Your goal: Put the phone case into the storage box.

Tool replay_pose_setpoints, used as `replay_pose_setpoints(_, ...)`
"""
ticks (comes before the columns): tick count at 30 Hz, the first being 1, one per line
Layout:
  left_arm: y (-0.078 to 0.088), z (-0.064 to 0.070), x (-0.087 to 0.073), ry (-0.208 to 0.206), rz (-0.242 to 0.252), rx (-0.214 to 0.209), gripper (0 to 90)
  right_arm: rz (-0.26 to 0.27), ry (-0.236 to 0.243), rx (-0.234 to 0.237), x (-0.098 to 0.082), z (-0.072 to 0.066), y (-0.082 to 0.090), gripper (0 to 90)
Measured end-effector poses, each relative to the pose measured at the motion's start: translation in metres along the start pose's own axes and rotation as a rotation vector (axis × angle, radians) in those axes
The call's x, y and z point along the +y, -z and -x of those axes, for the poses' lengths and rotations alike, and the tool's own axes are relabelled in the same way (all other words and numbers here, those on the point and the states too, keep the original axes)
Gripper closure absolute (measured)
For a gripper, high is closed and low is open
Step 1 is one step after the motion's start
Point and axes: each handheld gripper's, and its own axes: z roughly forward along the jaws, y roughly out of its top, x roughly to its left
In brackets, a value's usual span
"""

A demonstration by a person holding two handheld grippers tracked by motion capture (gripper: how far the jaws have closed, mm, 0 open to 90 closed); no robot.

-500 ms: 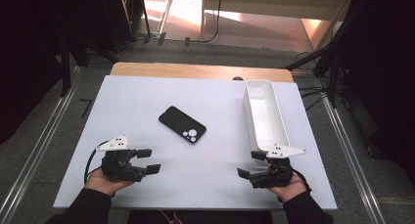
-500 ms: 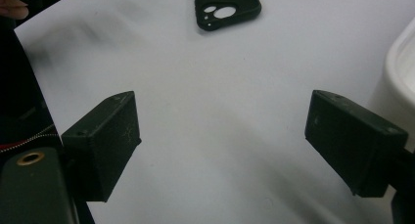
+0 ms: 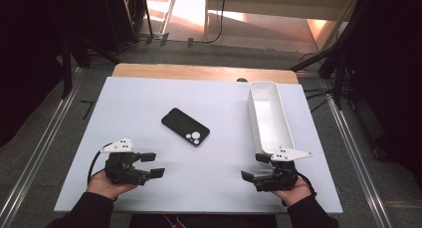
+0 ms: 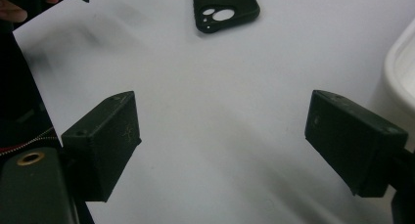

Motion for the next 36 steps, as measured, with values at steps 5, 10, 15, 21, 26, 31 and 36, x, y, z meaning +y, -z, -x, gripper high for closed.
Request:
replay_pose_setpoints(5, 0.0002, -0.0005, 0.0002, -0.003, 0.0, 0.005, 25.9, 0.003, 0.001, 0.0, 0.0, -0.0008, -0.0001, 11.4)
replay_pose_setpoints(10, 0.001, -0.0014, 0.0003, -0.001, -0.003, 0.007, 25.9, 0.004, -0.001, 0.005, 0.0001, -0.0006, 0.0006, 11.4)
replay_pose_setpoints(15, 0.0012, -0.0017, 0.0004, 0.0, -0.004, 0.006, 25.9, 0.01, -0.006, 0.008, 0.0006, -0.0015, -0.0002, 11.4)
replay_pose_setpoints(21, 0.001, -0.0016, 0.0005, 0.004, -0.003, 0.002, 25.9, 0.011, -0.007, 0.011, 0.0005, -0.0009, -0.0003, 11.4)
replay_pose_setpoints(26, 0.0008, -0.0019, 0.0005, 0.005, -0.006, 0.0, 25.9, 0.011, -0.007, 0.014, 0.0005, -0.001, -0.0003, 11.5)
replay_pose_setpoints(31, 0.0009, -0.0019, 0.0005, 0.01, -0.005, 0.0, 25.9, 0.011, -0.005, 0.014, 0.0004, -0.0007, -0.0001, 11.4)
replay_pose_setpoints(36, 0.0015, -0.0028, 0.0024, 0.007, -0.009, 0.006, 26.8, 0.014, -0.005, 0.014, 0.0005, -0.0009, 0.0004, 11.4)
